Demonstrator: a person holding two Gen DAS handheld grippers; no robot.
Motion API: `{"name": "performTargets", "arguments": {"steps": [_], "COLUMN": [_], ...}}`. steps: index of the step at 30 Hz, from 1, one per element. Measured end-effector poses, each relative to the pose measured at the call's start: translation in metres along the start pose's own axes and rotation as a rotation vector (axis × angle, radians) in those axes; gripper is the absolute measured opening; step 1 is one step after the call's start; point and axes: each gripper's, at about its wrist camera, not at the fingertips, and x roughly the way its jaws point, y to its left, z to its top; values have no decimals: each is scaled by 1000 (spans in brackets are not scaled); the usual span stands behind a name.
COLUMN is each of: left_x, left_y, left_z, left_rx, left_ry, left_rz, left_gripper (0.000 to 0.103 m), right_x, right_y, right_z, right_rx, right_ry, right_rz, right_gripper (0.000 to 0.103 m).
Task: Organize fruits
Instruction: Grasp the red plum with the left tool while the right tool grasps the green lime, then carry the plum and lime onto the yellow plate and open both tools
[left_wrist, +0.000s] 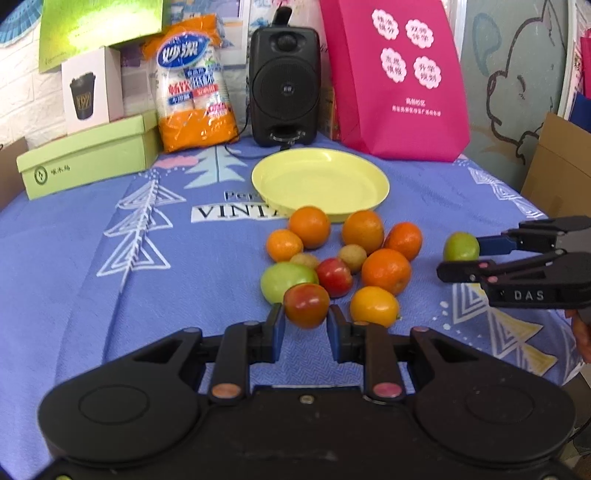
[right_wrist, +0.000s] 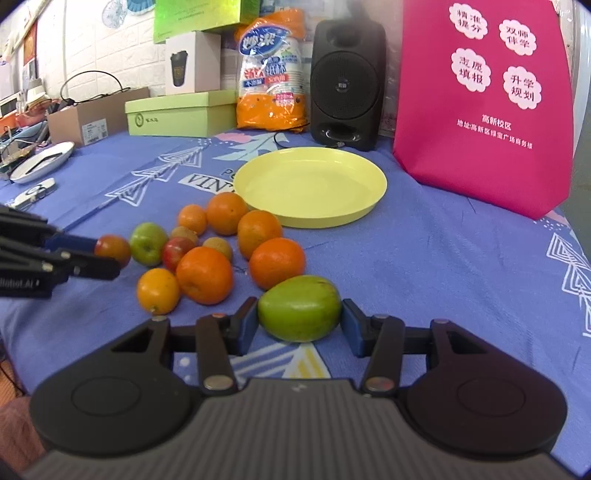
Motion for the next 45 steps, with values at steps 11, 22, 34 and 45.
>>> {"name": "performTargets", "arguments": {"steps": [11,22,34,45], "left_x": [-1,93,193,139], "left_y": [0,-1,15,16], "left_z": [28,118,136,134], "left_rx": [30,67,37,77], "left_ry": [-33,-26,125,7], "left_rz": [-21,-21,14,82], "left_gripper": [24,24,25,66], "right_x": [-9,65,133,131], "right_y": [-3,-19,-25,-27], "right_z": [17,100,111,112], "right_rx": [-26,-46,-23,-17], "right_ry": [-43,-53,45,36], "right_rz": [10,-16,-15,-38], "right_gripper": [47,47,47,50]}}
